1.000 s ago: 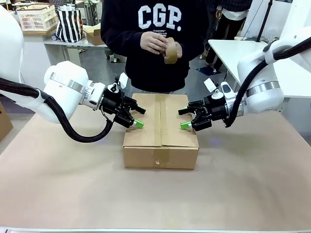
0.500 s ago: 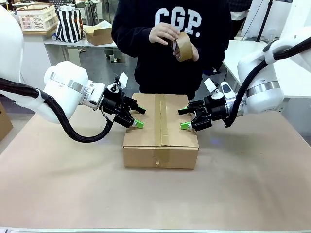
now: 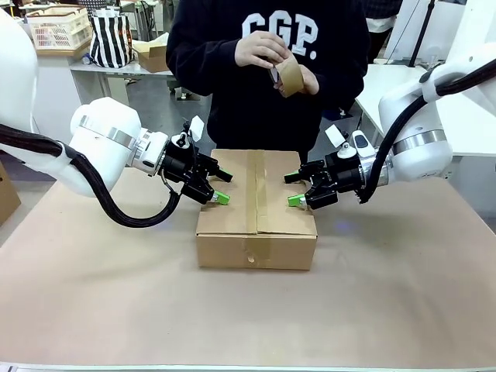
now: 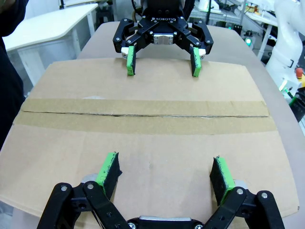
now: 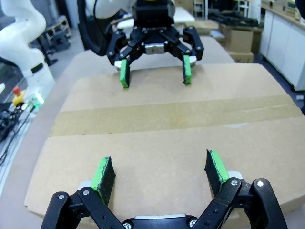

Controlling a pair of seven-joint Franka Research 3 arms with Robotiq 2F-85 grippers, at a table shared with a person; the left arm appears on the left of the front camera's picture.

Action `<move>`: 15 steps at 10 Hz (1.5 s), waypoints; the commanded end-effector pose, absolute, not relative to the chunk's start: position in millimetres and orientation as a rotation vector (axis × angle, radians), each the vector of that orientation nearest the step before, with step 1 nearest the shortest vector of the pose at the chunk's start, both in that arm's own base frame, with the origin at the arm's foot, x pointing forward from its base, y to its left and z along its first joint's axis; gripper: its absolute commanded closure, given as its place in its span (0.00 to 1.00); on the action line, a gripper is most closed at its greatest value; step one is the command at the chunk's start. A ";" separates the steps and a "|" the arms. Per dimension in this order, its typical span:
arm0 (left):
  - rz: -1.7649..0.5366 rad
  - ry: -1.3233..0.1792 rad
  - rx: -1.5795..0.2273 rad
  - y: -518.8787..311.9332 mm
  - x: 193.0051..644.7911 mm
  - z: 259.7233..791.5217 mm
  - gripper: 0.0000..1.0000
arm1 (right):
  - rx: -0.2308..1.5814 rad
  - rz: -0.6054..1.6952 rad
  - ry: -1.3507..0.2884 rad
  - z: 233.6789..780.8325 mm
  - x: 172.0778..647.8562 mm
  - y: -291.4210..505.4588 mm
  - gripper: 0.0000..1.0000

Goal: Pack the gift set into the box.
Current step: Press and hold the closed box until the human finishes sealing it.

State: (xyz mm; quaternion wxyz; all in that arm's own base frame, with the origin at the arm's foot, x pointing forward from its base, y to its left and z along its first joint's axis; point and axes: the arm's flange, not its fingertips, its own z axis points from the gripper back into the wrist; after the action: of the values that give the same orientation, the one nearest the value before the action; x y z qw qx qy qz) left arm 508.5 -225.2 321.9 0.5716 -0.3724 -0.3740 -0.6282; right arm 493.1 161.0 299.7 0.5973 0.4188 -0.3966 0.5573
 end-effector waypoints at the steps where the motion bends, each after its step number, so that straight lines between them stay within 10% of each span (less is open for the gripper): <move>1: -1.476 -0.873 -0.872 -224.0 508.3 316.6 0.00 | 0.967 1.290 -0.914 296.8 492.7 160.1 0.00; 15: -1.476 -0.873 -0.872 -224.0 508.3 316.6 0.00 | 0.967 1.290 -0.914 296.8 492.7 160.1 0.00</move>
State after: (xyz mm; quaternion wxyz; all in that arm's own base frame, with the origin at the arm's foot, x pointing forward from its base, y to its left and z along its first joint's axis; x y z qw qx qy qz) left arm 508.5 -225.3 321.9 0.5716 -0.3724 -0.3740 -0.6282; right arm 493.1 161.0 299.7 0.5973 0.4188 -0.3966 0.5573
